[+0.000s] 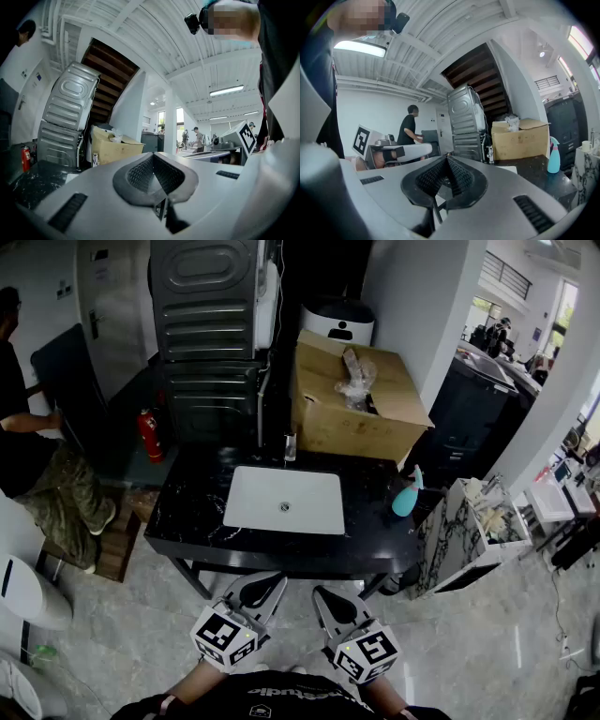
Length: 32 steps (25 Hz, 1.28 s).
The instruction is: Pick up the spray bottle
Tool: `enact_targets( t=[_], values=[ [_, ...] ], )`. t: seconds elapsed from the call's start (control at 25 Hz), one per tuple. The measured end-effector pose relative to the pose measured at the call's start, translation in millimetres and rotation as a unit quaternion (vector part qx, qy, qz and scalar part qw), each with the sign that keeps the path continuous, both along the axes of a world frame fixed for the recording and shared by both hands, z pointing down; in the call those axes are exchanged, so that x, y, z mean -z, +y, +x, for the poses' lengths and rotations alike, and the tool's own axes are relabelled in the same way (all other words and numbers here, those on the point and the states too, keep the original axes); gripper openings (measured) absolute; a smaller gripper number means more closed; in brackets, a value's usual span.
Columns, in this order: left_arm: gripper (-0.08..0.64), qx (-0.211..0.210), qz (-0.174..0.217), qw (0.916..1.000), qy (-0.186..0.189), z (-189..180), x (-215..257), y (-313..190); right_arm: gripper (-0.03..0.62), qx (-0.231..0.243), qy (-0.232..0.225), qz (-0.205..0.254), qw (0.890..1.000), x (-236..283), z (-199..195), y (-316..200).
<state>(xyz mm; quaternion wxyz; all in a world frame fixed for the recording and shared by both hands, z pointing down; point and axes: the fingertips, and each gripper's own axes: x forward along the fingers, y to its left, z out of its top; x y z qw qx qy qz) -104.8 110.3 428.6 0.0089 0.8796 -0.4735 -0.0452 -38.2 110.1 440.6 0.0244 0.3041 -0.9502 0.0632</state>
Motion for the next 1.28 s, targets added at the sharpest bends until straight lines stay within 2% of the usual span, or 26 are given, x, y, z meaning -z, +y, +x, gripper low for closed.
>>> enact_targets(
  t=[0.4,0.72,1.28],
  values=[
    [0.015,-0.005,-0.005,1.0000,0.001,9,-3,-3,0.037,0.001,0.009,0.009,1.000,2,7,-2],
    [0.015,-0.005,-0.002,1.0000,-0.002,15,-2,-3,0.037,0.004,-0.010,0.010,1.000,5,14,-3],
    [0.015,0.009,-0.003,0.9999,-0.003,57,-1,-11,0.037,-0.021,0.006,0.024,0.999,2,69,-11]
  ],
)
